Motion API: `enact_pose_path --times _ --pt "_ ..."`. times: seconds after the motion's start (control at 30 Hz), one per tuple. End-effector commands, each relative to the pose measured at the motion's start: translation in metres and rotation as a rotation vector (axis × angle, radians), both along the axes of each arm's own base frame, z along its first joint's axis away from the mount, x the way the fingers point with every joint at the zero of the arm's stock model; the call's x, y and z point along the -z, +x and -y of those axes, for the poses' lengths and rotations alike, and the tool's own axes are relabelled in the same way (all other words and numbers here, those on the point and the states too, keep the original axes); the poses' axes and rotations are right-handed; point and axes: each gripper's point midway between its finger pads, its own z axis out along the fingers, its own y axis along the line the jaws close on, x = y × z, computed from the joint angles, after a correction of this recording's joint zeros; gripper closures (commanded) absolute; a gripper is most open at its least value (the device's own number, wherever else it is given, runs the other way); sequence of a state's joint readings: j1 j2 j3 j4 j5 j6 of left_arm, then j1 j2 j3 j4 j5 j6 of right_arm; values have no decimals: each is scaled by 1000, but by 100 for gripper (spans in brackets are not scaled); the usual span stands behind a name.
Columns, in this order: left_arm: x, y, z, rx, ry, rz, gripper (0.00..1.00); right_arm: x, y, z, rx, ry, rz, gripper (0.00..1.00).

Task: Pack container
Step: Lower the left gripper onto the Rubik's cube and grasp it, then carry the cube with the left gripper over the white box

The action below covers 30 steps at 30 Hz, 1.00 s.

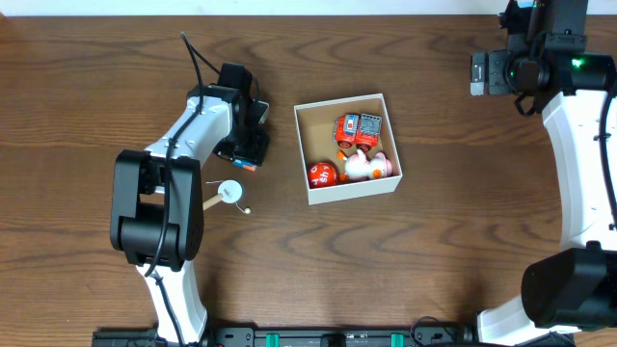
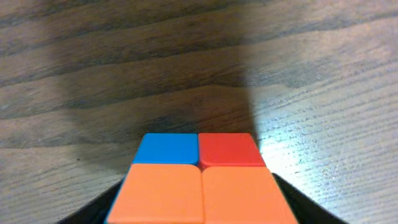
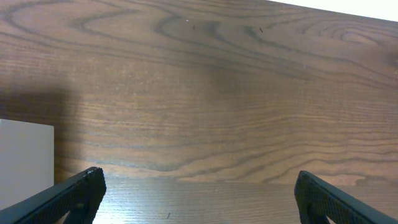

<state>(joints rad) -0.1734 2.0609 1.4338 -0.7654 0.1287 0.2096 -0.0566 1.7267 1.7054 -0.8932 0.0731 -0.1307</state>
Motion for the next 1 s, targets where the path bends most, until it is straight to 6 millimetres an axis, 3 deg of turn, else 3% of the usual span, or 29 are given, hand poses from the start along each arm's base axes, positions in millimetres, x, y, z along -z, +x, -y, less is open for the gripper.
enact_pose_path --times 0.0,0.17,0.33,0.7,0.83,0.97 --pt "5 -3 2 10 -2 -17 47 -4 1 2 20 6 12 1" --pt "-1 2 2 10 -5 2 52 -4 1 2 19 6 12 1" --pt "-21 10 -5 4 35 63 53 -4 1 2 19 6 12 1" --pt "-127 18 5 -59 -62 313 58 -4 1 2 20 6 12 1" --pt "-168 14 25 -75 -133 408 62 -4 1 2 19 6 12 1" --pt "-201 12 57 -81 -213 503 64 -4 1 2 20 6 12 1"
